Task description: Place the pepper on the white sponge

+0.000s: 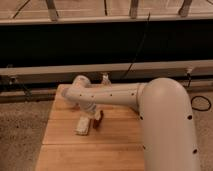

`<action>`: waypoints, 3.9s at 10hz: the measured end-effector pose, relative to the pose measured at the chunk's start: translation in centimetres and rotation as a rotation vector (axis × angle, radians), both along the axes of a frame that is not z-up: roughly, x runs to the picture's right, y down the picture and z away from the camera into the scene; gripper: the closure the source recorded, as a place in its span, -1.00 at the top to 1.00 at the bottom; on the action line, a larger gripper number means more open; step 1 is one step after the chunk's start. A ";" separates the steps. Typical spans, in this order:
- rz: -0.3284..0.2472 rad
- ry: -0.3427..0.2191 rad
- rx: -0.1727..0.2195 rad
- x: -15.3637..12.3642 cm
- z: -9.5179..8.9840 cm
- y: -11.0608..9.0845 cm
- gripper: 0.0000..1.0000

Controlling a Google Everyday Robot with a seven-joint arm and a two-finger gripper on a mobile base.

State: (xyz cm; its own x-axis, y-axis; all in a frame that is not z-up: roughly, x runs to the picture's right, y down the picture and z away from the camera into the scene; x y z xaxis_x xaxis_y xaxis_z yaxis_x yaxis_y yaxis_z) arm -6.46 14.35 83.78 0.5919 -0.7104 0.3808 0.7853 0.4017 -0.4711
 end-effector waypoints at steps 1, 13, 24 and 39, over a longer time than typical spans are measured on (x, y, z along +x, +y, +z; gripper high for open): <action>0.002 -0.003 -0.011 0.4 0.2 0.0 0.60; 0.039 -0.090 -0.109 3.4 3.2 1.9 -0.62; -0.029 -0.178 -0.091 -3.3 -0.5 1.1 -1.00; -0.107 -0.305 -0.064 -9.4 -1.8 1.7 0.06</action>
